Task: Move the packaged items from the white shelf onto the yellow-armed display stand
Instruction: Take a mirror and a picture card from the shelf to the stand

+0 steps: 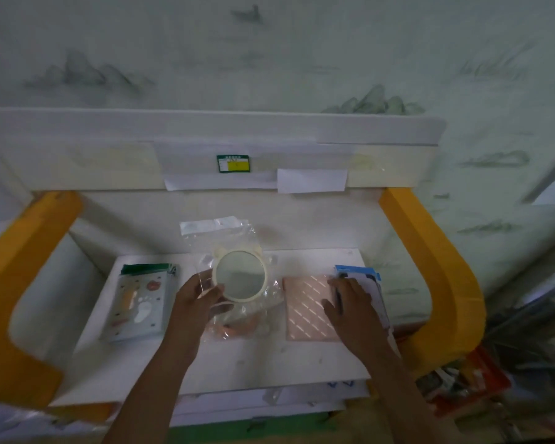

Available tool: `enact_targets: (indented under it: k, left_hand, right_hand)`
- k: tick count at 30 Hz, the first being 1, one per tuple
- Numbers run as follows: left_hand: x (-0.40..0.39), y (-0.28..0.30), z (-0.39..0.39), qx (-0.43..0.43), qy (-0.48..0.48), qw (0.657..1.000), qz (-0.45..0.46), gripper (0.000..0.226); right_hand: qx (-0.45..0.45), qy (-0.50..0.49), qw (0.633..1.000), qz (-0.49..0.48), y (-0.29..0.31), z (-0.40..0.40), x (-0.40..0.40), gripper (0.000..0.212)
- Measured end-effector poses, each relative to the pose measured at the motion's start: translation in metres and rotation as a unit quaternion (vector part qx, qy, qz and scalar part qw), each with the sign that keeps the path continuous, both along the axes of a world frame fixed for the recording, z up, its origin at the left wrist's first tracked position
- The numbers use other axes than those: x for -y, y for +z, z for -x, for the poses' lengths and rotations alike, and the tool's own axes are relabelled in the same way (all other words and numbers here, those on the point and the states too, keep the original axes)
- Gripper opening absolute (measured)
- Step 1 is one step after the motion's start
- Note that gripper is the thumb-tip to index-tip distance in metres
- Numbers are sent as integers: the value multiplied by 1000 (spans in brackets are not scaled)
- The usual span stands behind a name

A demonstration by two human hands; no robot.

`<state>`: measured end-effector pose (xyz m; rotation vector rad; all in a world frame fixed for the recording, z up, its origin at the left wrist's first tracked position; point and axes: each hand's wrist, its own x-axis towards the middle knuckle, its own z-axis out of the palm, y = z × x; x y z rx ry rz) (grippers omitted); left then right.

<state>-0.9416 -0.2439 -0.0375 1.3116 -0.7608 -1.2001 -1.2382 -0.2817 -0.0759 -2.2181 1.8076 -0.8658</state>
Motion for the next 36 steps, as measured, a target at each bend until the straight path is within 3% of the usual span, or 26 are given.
enact_targets:
  k: [3,8,17,20,27,31,36]
  left_hand:
    - [-2,-5,-14,17,8,1000,-10,30]
    - [4,-27,-30,65,5,997,-49,30]
    - [13,-58,-30,197,-9,975,-101,41]
    - [12,-55,-27,294,-18,952,-83,53]
    - [5,-60,-28,532,-30,846,-36,61]
    - [2,-60,-28,563,-24,824,-57,79]
    - [-3,-54,-37,548,-29,836,20,66]
  right_hand:
    - [77,36,994,-75,3,-20,-2,33]
    - [129,20,986,-101,9,-51,-2,29]
    - [134,-7,984,-117,-2,-72,-6,20]
    - [140,-23,982,-123,-6,-74,-11,21]
    - [149,-39,980,-126,-4,-75,-18,20]
    - [140,-34,982,-120,1,-74,-20,22]
    - [110,-5,988,-110,9,-74,-19,29]
